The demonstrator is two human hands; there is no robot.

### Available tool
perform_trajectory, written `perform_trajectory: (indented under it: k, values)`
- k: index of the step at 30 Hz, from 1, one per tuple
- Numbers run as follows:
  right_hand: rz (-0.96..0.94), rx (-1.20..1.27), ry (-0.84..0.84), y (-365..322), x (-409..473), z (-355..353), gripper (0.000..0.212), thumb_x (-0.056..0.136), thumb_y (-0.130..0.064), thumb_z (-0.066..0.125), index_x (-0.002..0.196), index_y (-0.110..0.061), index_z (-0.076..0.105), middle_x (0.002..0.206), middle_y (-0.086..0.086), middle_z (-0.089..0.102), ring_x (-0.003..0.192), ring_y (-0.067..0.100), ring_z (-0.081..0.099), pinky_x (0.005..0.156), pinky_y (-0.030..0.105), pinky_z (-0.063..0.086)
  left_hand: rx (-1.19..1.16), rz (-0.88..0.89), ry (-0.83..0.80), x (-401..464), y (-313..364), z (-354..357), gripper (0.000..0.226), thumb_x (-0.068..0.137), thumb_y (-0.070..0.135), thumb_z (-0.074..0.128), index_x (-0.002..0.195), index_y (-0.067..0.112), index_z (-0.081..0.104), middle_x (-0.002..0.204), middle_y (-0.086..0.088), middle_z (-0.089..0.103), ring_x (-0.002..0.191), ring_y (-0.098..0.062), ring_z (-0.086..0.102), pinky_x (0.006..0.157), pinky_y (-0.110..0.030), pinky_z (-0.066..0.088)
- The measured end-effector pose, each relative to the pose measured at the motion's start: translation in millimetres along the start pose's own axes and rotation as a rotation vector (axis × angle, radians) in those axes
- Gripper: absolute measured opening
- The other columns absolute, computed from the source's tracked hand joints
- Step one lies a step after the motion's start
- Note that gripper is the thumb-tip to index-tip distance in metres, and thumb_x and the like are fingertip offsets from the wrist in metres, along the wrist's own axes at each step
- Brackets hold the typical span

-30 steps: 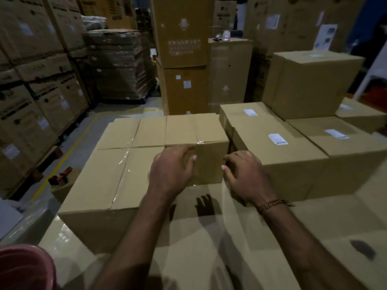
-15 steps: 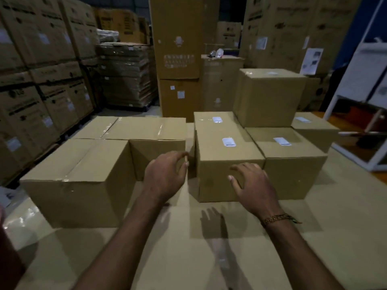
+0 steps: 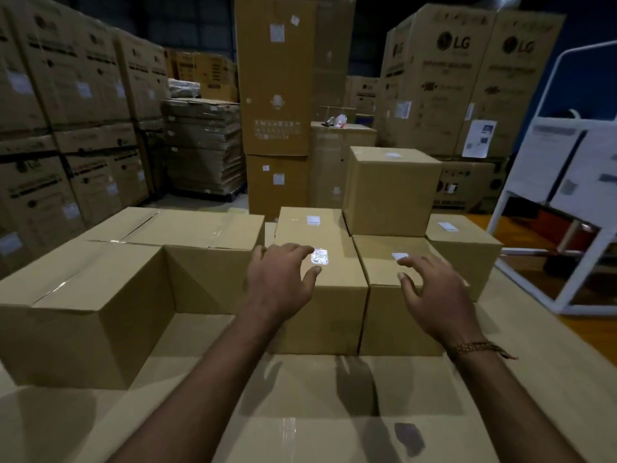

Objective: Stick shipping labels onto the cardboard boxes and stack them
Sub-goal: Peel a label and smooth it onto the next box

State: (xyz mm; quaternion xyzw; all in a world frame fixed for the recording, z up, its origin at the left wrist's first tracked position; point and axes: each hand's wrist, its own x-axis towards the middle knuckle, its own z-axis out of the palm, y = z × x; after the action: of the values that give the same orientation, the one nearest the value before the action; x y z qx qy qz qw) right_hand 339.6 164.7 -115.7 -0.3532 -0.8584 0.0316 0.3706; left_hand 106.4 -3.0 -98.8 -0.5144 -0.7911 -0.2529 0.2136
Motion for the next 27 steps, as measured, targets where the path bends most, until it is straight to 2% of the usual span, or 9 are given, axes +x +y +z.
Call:
perform_trajectory:
  k: [5, 10, 16, 24, 27]
  values:
    - [0.009, -0.038, 0.038, 24, 38, 4, 0.028, 0.100, -0.028, 0.065, 0.128, -0.025, 0.070, 0.119, -0.005, 0.069, 0.113, 0.016, 0.059, 0.091, 0.042, 0.055, -0.025, 0.012, 0.005, 53, 1, 25, 0.049, 0.100, 0.056, 0.055, 0.143, 0.033, 0.061, 0.140, 0.009, 0.066, 0.126, -0.018, 0.061, 0.109, -0.044, 0.039]
    - [0.027, -0.089, 0.037, 50, 76, 10, 0.028, 0.101, -0.032, 0.064, 0.128, -0.028, 0.068, 0.124, -0.006, 0.068, 0.119, 0.017, 0.057, 0.093, 0.040, 0.053, -0.022, 0.031, -0.006, 104, 13, 48, 0.052, 0.102, 0.056, 0.053, 0.148, 0.032, 0.056, 0.145, 0.006, 0.063, 0.130, -0.019, 0.058, 0.111, -0.046, 0.039]
    - [0.044, -0.107, 0.055, 86, 130, 10, 0.030, 0.100, -0.034, 0.062, 0.129, -0.027, 0.067, 0.124, -0.004, 0.067, 0.120, 0.019, 0.057, 0.096, 0.044, 0.054, -0.035, 0.052, 0.005, 160, 38, 71, 0.052, 0.101, 0.054, 0.056, 0.147, 0.031, 0.055, 0.146, 0.005, 0.062, 0.130, -0.021, 0.057, 0.107, -0.045, 0.040]
    - [0.019, -0.059, 0.035, 146, 200, 18, 0.033, 0.101, -0.032, 0.063, 0.134, -0.025, 0.066, 0.129, -0.003, 0.066, 0.123, 0.018, 0.056, 0.102, 0.044, 0.052, -0.009, 0.036, 0.024, 226, 78, 113, 0.054, 0.101, 0.055, 0.055, 0.149, 0.030, 0.054, 0.145, 0.004, 0.062, 0.127, -0.020, 0.058, 0.105, -0.045, 0.044]
    - [0.002, -0.033, 0.018, 173, 230, 24, 0.036, 0.101, -0.034, 0.063, 0.136, -0.025, 0.064, 0.130, -0.002, 0.065, 0.122, 0.019, 0.057, 0.099, 0.046, 0.054, -0.007, 0.006, 0.020, 254, 92, 131, 0.057, 0.101, 0.055, 0.055, 0.152, 0.029, 0.051, 0.147, 0.002, 0.060, 0.129, -0.021, 0.056, 0.106, -0.044, 0.044]
